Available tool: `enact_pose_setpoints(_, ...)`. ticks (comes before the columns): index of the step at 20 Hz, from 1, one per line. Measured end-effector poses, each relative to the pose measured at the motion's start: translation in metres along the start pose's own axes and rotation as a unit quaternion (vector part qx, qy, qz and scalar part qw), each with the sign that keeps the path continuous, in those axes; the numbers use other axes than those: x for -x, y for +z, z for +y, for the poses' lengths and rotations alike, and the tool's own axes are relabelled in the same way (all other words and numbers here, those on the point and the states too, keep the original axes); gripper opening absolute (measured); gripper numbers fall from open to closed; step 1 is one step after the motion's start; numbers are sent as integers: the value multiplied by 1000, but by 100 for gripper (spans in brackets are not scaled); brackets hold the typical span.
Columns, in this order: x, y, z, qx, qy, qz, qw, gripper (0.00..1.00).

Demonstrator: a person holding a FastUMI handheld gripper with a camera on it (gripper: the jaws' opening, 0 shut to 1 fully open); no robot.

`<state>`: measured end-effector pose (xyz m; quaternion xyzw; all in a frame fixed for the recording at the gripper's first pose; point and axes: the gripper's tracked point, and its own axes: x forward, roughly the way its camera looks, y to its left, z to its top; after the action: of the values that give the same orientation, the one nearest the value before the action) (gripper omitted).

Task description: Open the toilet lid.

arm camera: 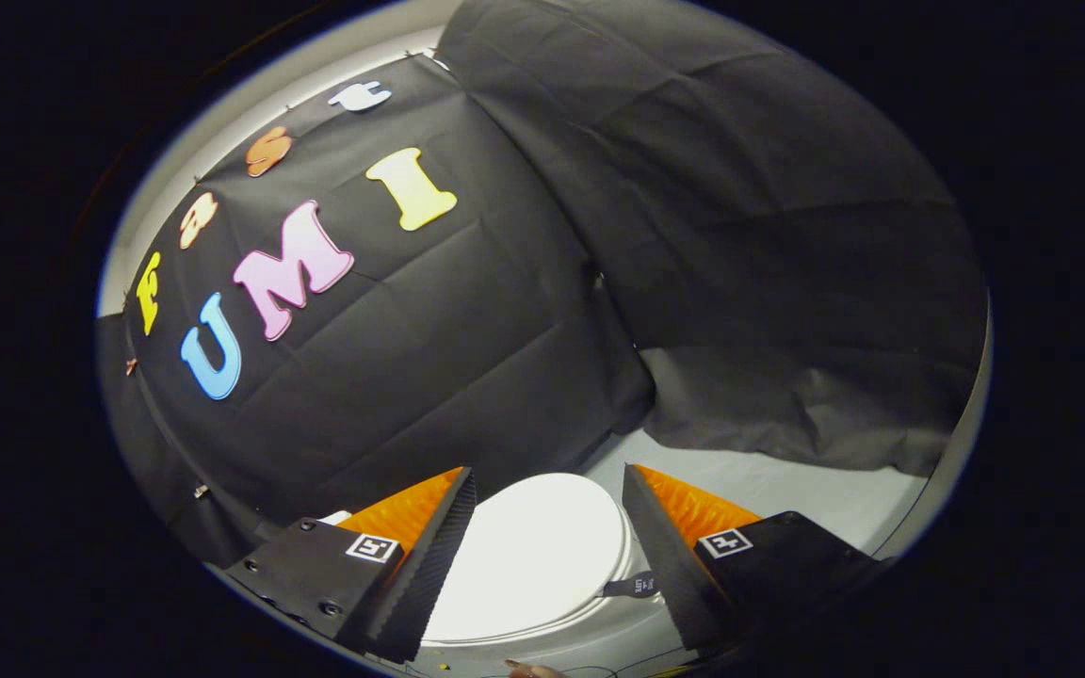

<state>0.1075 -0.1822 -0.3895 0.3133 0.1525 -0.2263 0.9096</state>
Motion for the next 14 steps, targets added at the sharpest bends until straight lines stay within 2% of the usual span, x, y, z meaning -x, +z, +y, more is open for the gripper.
enact_pose_setpoints(8, -47, -79, -87, -78, -53, 88, 992, 99)
enact_pose_setpoints(14, -67, -145, -117, -147, -48, 159, 975, 97)
